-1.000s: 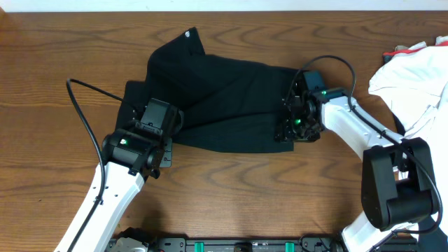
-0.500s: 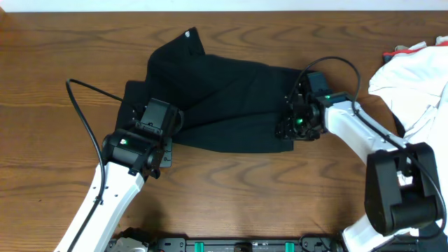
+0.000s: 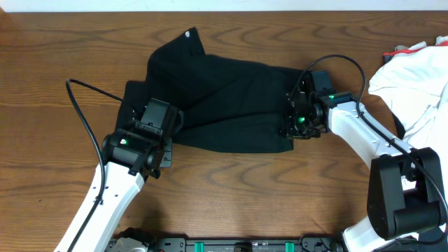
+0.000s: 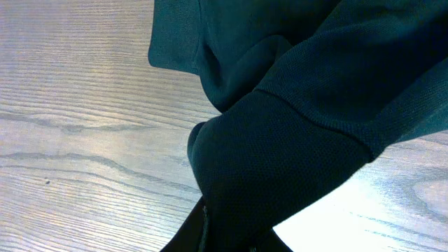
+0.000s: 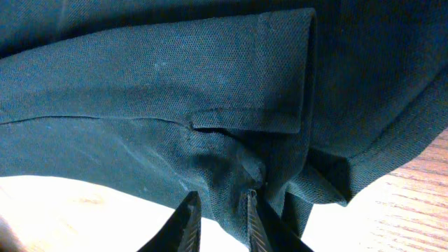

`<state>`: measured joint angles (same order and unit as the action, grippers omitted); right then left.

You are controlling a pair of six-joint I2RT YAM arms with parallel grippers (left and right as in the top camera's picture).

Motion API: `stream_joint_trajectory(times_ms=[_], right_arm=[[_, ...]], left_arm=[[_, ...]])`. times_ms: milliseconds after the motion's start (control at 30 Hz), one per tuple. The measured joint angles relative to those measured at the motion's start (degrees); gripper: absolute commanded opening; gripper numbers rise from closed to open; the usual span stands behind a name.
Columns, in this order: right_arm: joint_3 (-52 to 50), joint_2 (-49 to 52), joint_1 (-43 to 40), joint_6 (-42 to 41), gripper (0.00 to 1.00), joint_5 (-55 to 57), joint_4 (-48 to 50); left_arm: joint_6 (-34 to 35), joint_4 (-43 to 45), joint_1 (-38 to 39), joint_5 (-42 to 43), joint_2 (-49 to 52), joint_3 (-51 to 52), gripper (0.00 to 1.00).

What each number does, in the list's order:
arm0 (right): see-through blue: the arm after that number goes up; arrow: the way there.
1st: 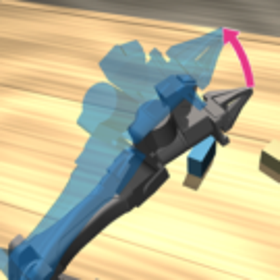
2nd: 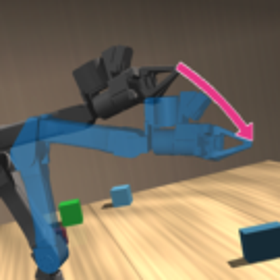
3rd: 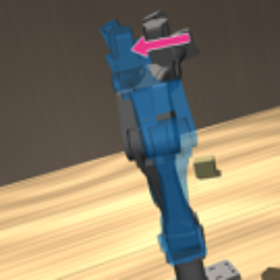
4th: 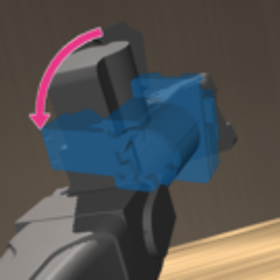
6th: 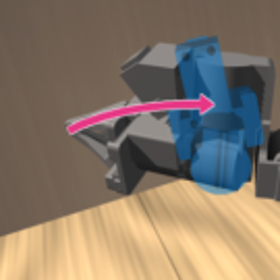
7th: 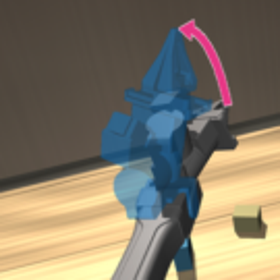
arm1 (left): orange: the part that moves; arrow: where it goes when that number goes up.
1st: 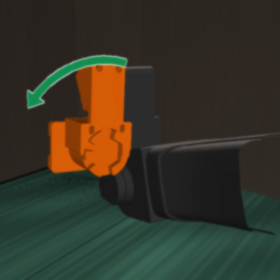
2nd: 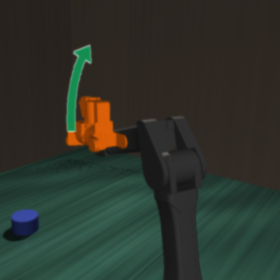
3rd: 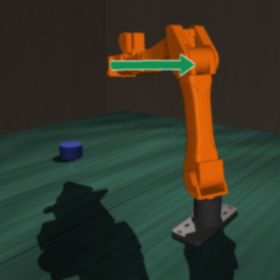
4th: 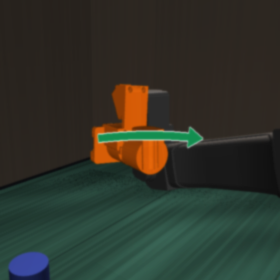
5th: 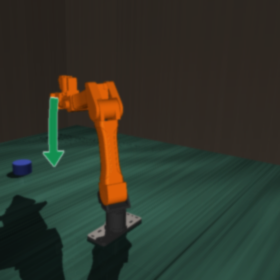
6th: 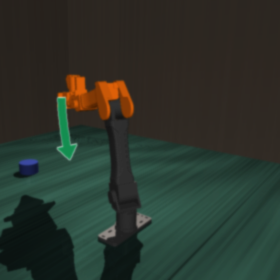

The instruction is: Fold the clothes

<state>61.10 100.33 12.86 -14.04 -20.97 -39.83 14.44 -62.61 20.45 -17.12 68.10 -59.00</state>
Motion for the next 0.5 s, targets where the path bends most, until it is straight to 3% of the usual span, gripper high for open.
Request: stream_joint_trajectory(times_ms=[67, 167, 433, 500], right_arm=[[0.0, 0.0, 0.02, 0.22, 0.38, -0.07, -0.31], [0.0, 0.0, 0.02, -0.02, 0.38, 0.17, -0.96], [-0.85, 0.0, 0.02, 0.0, 0.23, 0.59, -0.46], [-1.6, 0.0, 0.02, 0.09, 0.13, 0.7, 0.11]], left_arm=[[0.0, 0.02, 0.0, 0.0, 0.0, 0.0, 0.13], [0.0, 0.0, 0.0, 0.0, 0.0, 0.0, 0.13], [0.2, 0.02, 0.0, 0.0, 0.0, 0.0, 0.13], [0.2, 0.02, 0.0, 0.0, 0.0, 0.0, 0.13]])
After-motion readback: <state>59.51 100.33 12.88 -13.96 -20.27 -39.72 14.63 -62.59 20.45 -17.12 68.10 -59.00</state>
